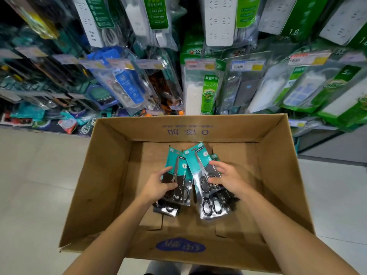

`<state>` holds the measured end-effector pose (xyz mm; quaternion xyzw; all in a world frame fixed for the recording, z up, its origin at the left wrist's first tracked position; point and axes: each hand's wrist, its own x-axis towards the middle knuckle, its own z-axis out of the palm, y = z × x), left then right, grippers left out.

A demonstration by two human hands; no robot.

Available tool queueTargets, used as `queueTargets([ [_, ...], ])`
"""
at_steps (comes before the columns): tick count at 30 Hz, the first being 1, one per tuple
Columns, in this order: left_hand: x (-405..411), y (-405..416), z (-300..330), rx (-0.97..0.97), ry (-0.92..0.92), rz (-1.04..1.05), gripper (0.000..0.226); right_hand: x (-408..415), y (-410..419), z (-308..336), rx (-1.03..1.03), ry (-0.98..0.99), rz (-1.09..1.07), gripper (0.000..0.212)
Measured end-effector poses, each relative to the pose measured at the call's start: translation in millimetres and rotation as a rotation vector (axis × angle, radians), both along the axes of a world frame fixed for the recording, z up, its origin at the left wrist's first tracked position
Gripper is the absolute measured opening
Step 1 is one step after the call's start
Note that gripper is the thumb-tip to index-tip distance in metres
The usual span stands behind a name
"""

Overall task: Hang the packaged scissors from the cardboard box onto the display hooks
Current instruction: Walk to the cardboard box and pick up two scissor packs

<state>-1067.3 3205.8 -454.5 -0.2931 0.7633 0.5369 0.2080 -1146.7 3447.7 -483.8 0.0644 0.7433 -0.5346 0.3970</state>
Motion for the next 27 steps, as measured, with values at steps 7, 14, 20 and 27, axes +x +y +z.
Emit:
queueTargets([
  [7,13.5,-17.7,18.6,0.022,0.044,0.030,0.074,11.5,-5.9,10.3,-0.025,0.005,-0.030,0.068],
  [14,35.5,-48.7,33.4,0.020,0.158,0.045,0.067,27.8,-40.3,38.0,-0.020,0.144,0.013,0.062],
  [20,64.6,-83.8,52.8,0.026,0.273,0.078,0.063,56.3,-78.5,69.2,-0.026,0.275,0.046,0.058],
  [27,106.0,-118.4,85.7,0.005,0.370,0.111,0.059,99.6,-116.8,107.4,-0.064,0.357,0.016,0.059],
])
